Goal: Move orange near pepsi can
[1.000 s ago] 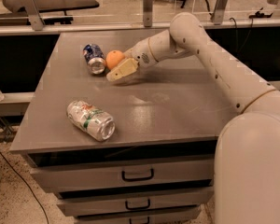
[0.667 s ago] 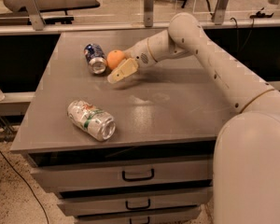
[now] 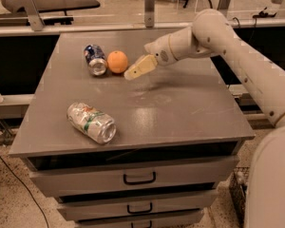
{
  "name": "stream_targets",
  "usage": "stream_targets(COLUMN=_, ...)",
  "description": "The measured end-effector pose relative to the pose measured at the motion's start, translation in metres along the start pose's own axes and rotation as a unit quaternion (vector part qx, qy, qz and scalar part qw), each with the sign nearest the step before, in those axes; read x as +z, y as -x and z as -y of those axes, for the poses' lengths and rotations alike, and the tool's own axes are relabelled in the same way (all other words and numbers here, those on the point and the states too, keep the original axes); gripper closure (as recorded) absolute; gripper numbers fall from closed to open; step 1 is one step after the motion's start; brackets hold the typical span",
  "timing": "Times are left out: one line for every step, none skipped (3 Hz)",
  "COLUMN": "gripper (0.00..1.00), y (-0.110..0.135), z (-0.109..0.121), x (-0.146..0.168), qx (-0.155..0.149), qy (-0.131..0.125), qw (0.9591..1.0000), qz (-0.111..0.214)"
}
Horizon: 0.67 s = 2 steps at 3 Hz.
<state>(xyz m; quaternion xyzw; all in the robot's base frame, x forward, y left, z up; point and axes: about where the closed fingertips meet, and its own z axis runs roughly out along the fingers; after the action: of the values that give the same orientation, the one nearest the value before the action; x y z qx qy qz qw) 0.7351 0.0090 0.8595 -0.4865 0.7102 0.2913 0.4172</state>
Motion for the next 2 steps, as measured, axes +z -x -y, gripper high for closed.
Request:
stream_targets(gripper=0.00, y=0.013, z=0.015, x=-0.066, qx=-0.003, qy=-0.064, qw=0.9973, qz=0.036)
stream_targets(gripper=0.00, y=0.027, z=0.030, x=-0.135, qx=-0.003, qy=-0.127, qw=0.9878, qz=0.090)
